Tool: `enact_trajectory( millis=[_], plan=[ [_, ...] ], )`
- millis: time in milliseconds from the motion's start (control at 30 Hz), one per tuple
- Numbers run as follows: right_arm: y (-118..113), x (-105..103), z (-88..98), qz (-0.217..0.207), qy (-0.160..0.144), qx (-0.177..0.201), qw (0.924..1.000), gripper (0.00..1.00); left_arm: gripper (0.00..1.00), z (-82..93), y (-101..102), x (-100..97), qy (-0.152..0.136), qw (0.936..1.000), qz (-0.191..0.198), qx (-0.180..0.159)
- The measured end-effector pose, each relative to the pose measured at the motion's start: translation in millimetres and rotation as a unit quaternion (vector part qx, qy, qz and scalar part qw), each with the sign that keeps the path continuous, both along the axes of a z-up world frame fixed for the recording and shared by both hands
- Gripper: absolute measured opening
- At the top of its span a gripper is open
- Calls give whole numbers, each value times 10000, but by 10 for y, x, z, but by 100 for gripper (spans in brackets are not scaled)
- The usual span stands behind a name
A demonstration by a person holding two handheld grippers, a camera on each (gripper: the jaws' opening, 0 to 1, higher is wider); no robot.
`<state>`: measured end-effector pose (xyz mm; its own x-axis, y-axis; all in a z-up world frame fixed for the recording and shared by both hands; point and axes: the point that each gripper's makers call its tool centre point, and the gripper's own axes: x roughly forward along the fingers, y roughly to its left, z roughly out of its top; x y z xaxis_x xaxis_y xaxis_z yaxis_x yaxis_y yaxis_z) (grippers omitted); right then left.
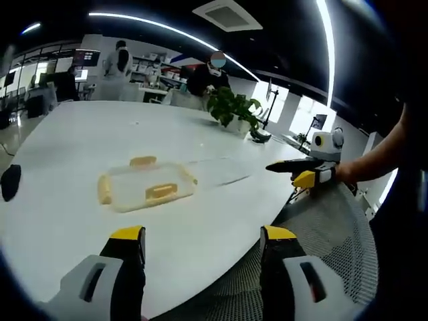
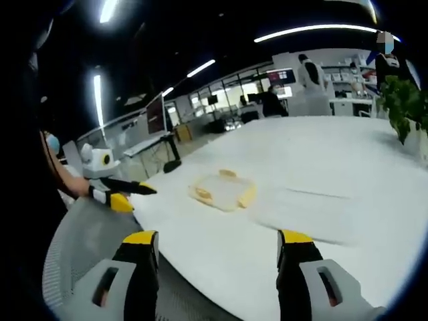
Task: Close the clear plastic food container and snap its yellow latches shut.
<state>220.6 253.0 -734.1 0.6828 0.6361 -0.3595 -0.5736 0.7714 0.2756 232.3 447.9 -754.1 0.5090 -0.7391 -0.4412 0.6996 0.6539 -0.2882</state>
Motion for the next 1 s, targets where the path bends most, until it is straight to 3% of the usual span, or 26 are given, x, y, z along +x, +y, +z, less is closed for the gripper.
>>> enact_trajectory(
  millis=[33, 67, 233, 433, 733, 1000],
  plan=[
    [4, -1, 10, 5, -12, 8, 10000, 71, 70, 24, -36, -24, -232, 9993, -264, 129],
    [7, -7, 18, 16, -11, 27, 10000, 70, 70, 38, -58, -37, -256, 9992, -284, 108],
    [38, -12, 59, 105, -111, 53, 9999, 63, 70, 21, 43, 47, -115, 9999, 51, 111],
    [1, 10, 74, 19, -162, -6, 9999, 59, 68, 31, 1, 1, -188, 9997, -108, 127],
    [1, 11, 83, 2, -130, 41, 9999, 58, 65, 19, -13, -22, -41, 9998, -165, 53],
    [37, 34, 219, 61, -277, 25, 9996, 57, 63, 170, -4, 52, -172, 9998, -95, -64]
  ],
)
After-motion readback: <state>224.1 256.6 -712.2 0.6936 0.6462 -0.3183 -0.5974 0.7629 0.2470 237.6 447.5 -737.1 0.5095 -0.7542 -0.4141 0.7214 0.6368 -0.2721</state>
